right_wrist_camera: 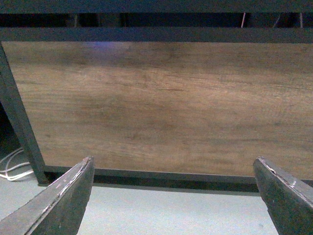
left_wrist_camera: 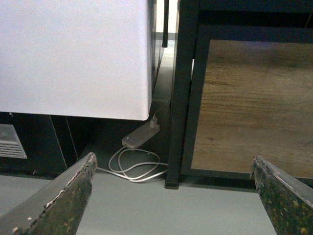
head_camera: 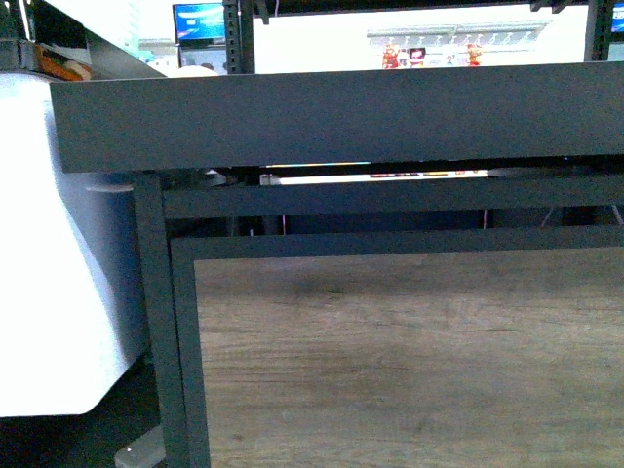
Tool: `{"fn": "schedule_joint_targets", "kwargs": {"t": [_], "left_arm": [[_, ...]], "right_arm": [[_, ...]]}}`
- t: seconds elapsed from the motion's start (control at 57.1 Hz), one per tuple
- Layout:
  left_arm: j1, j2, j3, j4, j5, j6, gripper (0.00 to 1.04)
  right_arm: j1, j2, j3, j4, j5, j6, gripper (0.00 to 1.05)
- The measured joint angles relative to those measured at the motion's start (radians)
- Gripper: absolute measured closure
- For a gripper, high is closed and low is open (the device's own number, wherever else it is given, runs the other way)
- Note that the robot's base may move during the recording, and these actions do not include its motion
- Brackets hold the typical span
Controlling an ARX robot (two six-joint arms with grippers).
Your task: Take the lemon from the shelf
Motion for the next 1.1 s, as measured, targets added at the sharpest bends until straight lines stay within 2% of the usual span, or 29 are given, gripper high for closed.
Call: {"fn": "schedule_joint_targets", "kwargs": {"t": [1.102], "left_arm": [[0.0,0.0,0.0,-0.001,0.0,0.0,0.08]], "right_arm": [[0.0,0.002,0.0,0.0,0.002,0.0,0.07]]}}
